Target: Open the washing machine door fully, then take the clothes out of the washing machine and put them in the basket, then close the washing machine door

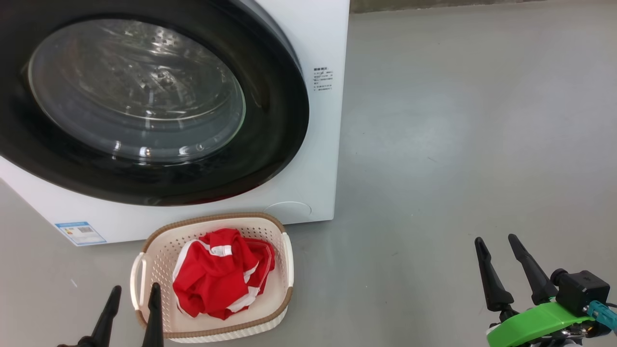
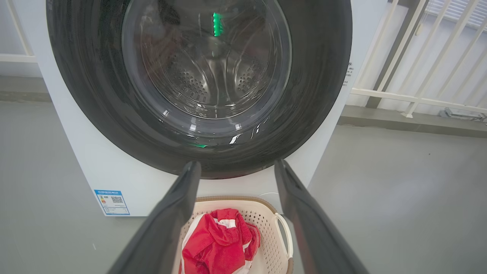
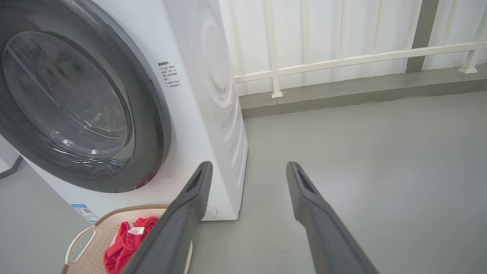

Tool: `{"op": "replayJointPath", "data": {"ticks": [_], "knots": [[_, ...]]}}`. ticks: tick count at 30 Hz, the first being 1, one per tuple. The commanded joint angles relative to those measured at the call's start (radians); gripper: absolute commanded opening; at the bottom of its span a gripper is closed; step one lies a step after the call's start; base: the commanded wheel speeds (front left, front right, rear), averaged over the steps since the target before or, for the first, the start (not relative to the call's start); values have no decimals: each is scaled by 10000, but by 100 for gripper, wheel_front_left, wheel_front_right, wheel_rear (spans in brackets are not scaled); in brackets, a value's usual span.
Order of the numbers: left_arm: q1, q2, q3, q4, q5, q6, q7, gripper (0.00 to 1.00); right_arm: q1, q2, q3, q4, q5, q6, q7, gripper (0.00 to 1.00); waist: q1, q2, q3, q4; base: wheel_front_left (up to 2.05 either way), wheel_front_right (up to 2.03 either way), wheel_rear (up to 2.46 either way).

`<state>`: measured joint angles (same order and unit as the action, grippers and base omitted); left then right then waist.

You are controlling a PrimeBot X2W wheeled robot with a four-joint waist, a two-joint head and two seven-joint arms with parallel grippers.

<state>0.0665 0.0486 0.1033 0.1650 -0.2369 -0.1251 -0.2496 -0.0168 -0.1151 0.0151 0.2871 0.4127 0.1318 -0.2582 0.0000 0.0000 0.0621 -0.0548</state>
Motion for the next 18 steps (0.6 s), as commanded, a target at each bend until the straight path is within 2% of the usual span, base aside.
{"op": "replayJointPath", "data": {"ticks": [1,3,4,9,13,18], "knots": [[-75,70,335,-262,144,-56,-122,100,-47,-79,235,-291,-51,-11,-36,100,0,0,24,-13,0,0,0],[-111,81,352,-240,127,-56,-122,100,-67,-77,226,-322,-48,-11,-36,100,0,0,45,-24,0,0,0],[-3,0,10,3,-2,0,0,0,0,5,1,-49,2,0,1,0,0,0,43,-22,0,0,0],[-66,-35,2,262,-326,2,134,0,-6,79,3,145,280,0,78,0,3,0,38,-19,0,0,0],[-103,-33,2,268,-774,1,257,0,-19,86,-35,117,682,-1,191,0,22,0,-10,6,0,0,0],[-151,-32,-3,285,-1210,-1,363,0,-52,95,-66,109,1072,-1,302,0,2,0,-15,24,0,0,0]]}}
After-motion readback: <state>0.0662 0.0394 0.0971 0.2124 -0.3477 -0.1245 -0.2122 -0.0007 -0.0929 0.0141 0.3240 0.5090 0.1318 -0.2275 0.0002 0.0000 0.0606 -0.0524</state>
